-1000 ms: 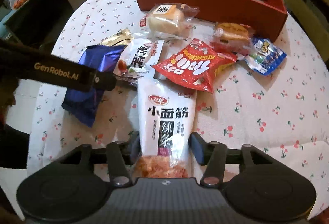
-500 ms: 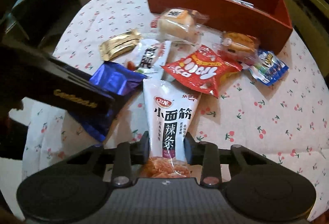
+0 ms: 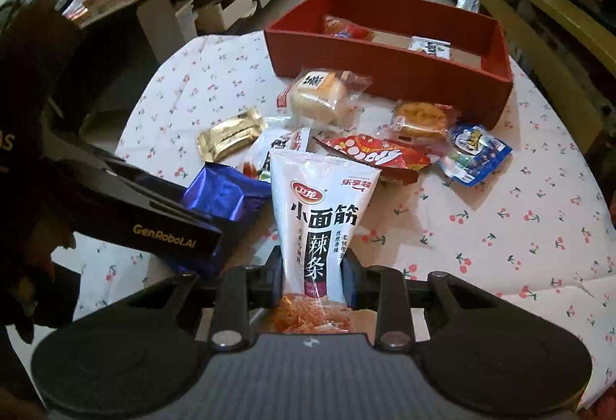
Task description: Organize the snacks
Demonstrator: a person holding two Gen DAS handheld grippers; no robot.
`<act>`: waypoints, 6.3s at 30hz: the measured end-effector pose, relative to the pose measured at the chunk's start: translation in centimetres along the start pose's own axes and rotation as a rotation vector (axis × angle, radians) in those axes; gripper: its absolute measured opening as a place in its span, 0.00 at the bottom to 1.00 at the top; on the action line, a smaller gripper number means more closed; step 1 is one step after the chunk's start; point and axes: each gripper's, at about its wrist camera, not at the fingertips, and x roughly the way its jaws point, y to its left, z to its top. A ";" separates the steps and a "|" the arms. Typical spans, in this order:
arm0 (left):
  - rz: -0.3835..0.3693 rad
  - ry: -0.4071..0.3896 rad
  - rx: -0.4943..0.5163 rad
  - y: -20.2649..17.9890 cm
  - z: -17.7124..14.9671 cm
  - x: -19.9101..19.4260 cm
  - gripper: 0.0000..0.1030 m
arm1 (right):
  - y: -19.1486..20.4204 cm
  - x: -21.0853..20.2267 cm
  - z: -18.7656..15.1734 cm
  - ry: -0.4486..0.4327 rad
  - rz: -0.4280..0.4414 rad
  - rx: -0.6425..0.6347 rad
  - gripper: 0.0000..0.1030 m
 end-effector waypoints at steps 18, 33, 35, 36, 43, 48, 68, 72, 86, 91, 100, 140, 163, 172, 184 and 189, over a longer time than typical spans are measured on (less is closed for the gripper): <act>-0.042 -0.072 -0.020 -0.2 1.1 -1.5 0.66 | -1.4 -1.4 1.4 -0.086 -0.008 0.057 0.44; -0.053 -0.174 -0.002 -2.0 6.4 -2.8 0.66 | -3.2 -1.6 5.4 -0.166 -0.043 0.082 0.44; -0.061 -0.189 0.002 -2.2 7.3 -3.0 0.55 | -3.5 -1.7 6.0 -0.178 -0.043 0.089 0.44; -0.068 -0.191 0.004 -2.4 7.8 -3.1 0.55 | -3.7 -1.6 6.3 -0.183 -0.044 0.089 0.44; -0.075 -0.199 -0.003 -2.8 9.4 -2.4 0.57 | -4.7 -1.3 7.8 -0.186 -0.057 0.086 0.44; -0.054 -0.112 -0.047 -1.4 8.0 -0.3 0.64 | -6.0 -1.1 6.9 -0.159 -0.082 0.110 0.44; 0.101 -0.049 0.111 -6.9 6.6 4.6 0.67 | -7.3 -1.6 6.2 -0.146 -0.078 0.144 0.44; 0.076 -0.063 0.100 -6.5 6.4 3.8 0.65 | -7.3 -2.0 6.1 -0.157 -0.077 0.147 0.44; 0.008 -0.160 0.027 -5.0 8.1 0.2 0.65 | -7.1 -2.0 6.4 -0.166 -0.090 0.145 0.44; -0.003 -0.185 0.008 -4.5 9.0 -0.5 0.65 | -7.2 -2.0 7.0 -0.176 -0.089 0.146 0.44; -0.012 -0.218 -0.006 -4.4 10.6 -1.2 0.65 | -7.1 -1.8 9.1 -0.201 -0.079 0.145 0.44; 0.122 -0.195 -0.091 -0.1 23.7 8.4 0.64 | -13.1 12.0 21.2 -0.121 -0.091 0.153 0.45; 0.128 -0.209 -0.114 0.3 23.3 6.7 0.80 | -13.4 10.8 21.4 -0.155 -0.125 0.180 0.58; 0.090 -0.246 -0.116 -0.5 21.9 4.0 0.82 | -12.3 7.2 20.0 -0.189 -0.142 0.193 0.60; 0.059 -0.253 -0.104 -1.4 19.7 2.1 0.82 | -11.3 4.6 17.6 -0.197 -0.141 0.215 0.60; 0.046 -0.245 -0.105 -1.5 18.9 1.7 0.82 | -11.2 3.9 17.0 -0.200 -0.126 0.224 0.60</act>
